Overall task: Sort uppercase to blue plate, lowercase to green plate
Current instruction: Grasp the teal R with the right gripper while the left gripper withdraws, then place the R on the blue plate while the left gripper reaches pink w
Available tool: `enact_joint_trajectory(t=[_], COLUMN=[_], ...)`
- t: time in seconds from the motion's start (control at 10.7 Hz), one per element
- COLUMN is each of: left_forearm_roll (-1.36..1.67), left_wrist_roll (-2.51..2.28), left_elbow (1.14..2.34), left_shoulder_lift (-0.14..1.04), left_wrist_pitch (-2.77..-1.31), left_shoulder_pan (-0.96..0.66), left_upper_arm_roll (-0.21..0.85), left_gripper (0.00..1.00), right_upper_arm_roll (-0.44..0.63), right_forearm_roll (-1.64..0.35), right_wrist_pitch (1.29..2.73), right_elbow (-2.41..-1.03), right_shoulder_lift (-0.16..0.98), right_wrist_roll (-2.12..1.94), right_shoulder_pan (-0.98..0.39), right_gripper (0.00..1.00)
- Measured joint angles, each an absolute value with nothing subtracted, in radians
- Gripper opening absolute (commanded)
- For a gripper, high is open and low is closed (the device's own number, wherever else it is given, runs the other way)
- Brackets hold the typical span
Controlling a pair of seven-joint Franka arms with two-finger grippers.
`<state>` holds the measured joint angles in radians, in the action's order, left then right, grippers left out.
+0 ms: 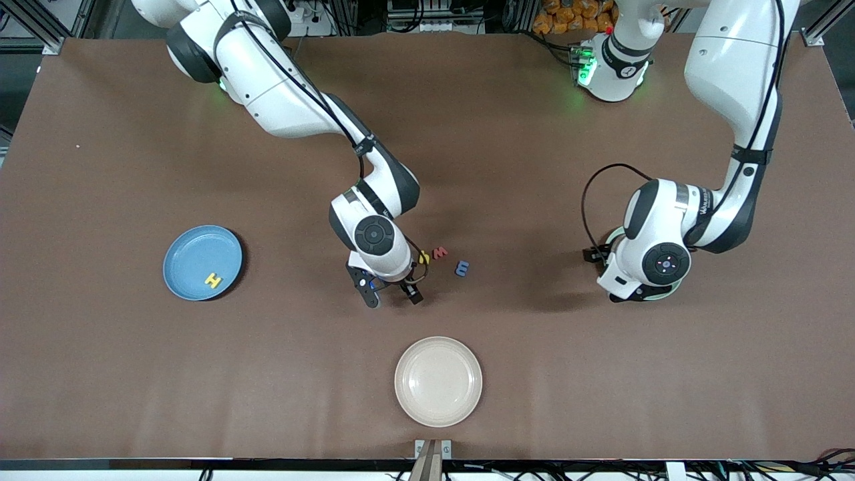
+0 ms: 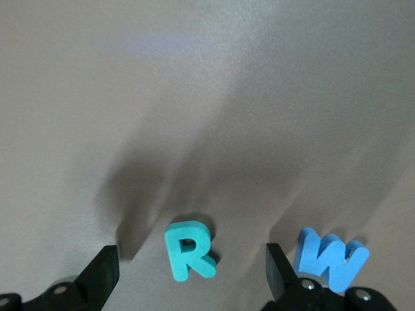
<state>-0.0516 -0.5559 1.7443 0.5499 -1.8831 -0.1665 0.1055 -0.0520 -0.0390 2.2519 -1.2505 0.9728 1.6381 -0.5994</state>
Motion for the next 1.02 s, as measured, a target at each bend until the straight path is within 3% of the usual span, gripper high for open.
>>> enact_joint_trajectory(t=[0.09, 0.19, 0.28, 0.65, 1.02], left_forearm_roll=[0.032, 0.103, 0.135, 0.168, 0.304], left_wrist_roll=[-0.635, -0.734, -0.833, -1.156, -1.411], left_elbow=[1.735, 1.722, 1.707, 1.655, 1.535], left_shoulder_lift=[0.549, 0.549, 0.549, 0.578, 0.676], left_wrist_pitch=[-1.886, -1.892, -1.900, -1.983, -1.996], left_shoulder_pan=[-0.192, -0.219, -0.247, -0.353, -0.361], left_upper_arm_roll=[0.107, 0.108, 0.108, 0.100, 0.093], left_gripper=[0.99, 0.99, 0.99, 0.99, 0.99], right_upper_arm_roll=[-0.052, -0.052, -0.051, -0.047, -0.029], right_forearm_roll=[-0.039, -0.038, -0.038, -0.038, -0.024], right_wrist_pitch=[2.253, 2.254, 2.253, 2.243, 2.203], right_elbow=[-1.251, -1.250, -1.243, -1.228, -1.208], right_shoulder_lift=[0.977, 0.977, 0.976, 0.971, 0.959], right_wrist_roll=[1.639, 1.639, 1.640, 1.641, 1.591], right_shoulder_pan=[-0.600, -0.601, -0.601, -0.600, -0.565], right_gripper=[0.65, 0.06, 0.00, 0.00, 0.00])
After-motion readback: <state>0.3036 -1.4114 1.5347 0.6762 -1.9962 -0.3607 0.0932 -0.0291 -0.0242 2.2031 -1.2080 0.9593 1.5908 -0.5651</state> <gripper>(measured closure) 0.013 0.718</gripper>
